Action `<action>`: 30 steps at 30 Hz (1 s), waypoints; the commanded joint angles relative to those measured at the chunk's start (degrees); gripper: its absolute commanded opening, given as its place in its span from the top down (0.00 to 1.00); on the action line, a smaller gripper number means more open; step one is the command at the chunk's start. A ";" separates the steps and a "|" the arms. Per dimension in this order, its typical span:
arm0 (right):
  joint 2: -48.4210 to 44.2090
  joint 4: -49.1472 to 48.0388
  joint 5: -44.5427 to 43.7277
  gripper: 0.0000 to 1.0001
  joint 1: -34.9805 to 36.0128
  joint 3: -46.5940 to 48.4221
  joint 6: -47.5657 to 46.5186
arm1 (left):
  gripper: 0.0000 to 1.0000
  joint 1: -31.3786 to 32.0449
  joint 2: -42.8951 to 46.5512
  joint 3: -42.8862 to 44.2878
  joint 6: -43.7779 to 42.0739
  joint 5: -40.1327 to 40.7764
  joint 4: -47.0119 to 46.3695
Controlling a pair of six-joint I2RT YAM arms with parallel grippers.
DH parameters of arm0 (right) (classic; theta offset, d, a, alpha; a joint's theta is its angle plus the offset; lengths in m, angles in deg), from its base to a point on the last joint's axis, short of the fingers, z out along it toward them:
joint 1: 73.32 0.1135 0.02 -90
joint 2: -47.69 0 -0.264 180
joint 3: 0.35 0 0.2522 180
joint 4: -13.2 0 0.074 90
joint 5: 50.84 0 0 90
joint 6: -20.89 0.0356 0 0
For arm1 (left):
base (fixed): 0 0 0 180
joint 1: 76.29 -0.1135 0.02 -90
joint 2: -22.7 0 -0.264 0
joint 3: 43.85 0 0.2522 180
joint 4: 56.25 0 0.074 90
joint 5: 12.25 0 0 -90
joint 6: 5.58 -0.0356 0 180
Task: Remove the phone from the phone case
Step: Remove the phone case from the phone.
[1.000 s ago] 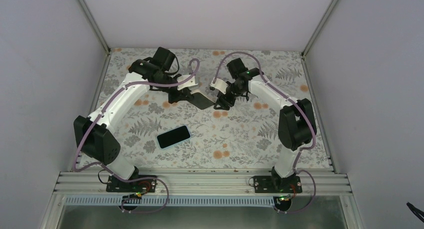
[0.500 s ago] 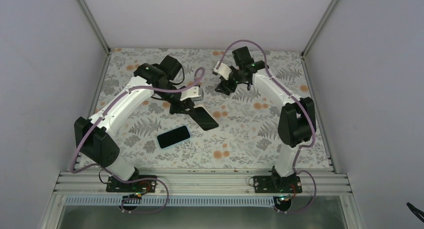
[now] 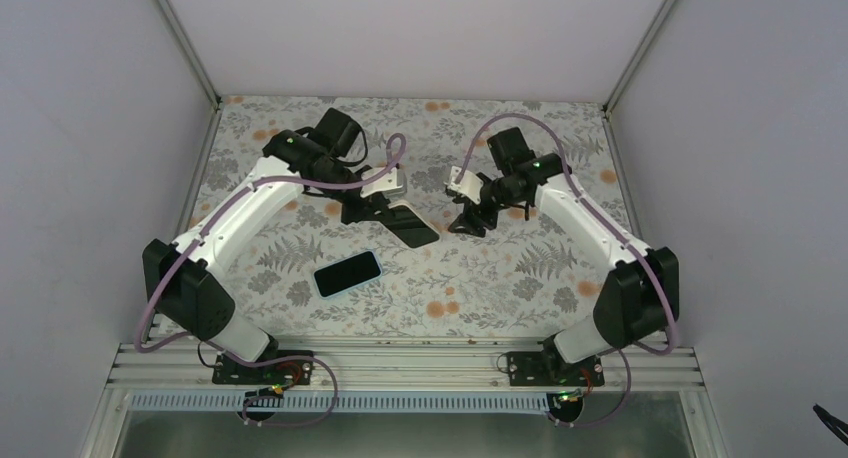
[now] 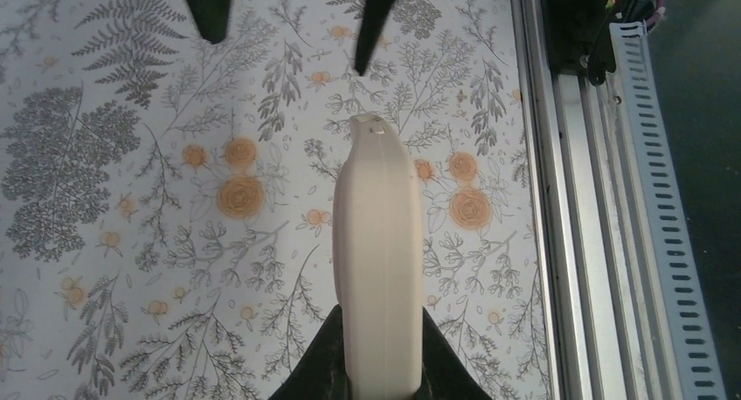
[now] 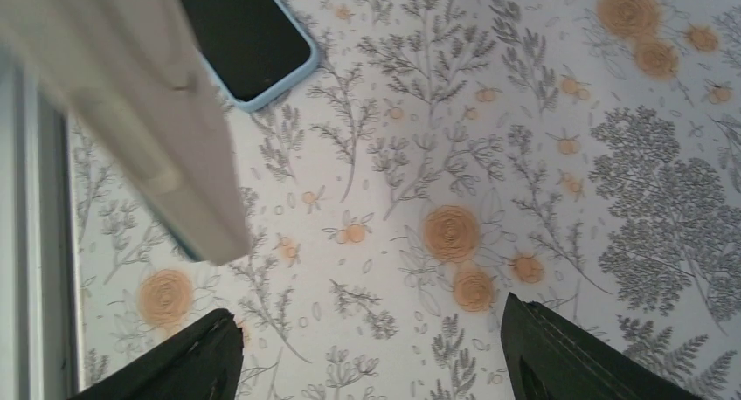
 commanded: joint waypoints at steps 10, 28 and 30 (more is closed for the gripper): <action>-4.12 -3.48 3.40 0.27 3.06 -7.23 1.60 | 0.98 -0.16 -2.98 4.08 1.30 -3.24 -2.48; -1.13 -9.62 0.15 0.34 1.99 -6.51 3.82 | 0.98 -0.16 -1.18 2.76 1.13 -3.12 -2.19; -1.09 -10.89 -0.52 0.34 2.00 -6.77 4.35 | 0.98 -0.16 -1.17 2.72 0.99 -3.29 -2.07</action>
